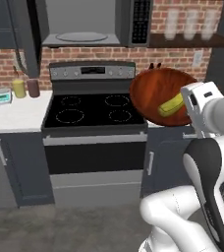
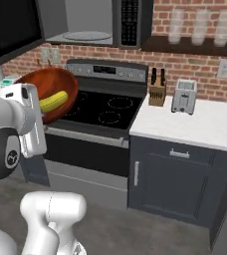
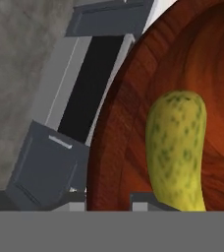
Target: Pick the cucumber from the sink and place it in the bowl. Then pick the bowl and place it in the microwave. Then close the microwave door and press the start button.
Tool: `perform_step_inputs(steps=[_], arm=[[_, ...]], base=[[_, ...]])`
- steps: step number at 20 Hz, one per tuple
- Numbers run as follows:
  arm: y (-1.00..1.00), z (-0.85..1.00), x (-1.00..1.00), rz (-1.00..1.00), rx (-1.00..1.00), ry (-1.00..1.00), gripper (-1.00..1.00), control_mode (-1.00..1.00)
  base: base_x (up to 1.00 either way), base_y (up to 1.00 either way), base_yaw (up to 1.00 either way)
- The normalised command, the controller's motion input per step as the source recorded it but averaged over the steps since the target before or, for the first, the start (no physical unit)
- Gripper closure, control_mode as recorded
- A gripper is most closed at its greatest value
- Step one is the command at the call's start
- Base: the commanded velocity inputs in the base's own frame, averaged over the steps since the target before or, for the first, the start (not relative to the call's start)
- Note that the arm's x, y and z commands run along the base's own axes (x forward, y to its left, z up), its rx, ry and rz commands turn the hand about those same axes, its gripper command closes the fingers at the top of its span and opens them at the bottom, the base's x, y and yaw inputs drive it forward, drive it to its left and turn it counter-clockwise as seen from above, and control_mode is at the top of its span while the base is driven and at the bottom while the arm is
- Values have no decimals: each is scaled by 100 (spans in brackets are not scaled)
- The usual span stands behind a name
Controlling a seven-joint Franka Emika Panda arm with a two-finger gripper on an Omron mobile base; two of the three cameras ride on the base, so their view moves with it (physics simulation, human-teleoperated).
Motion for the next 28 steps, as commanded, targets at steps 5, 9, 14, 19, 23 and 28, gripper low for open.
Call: perform_step_inputs(steps=[5,9,14,19,23,28], arm=[[0,0,0,0,0,0,100,100],[0,0,0,0,0,0,100,100],[0,0,0,0,0,0,100,100],[0,0,0,0,0,0,100,100],[0,0,0,0,0,0,100,100],[0,0,0,0,0,0,100,100]], base=[[80,-19,55],[67,-5,43],[56,-5,34],[74,-26,26],[82,-3,15],[69,0,14]])
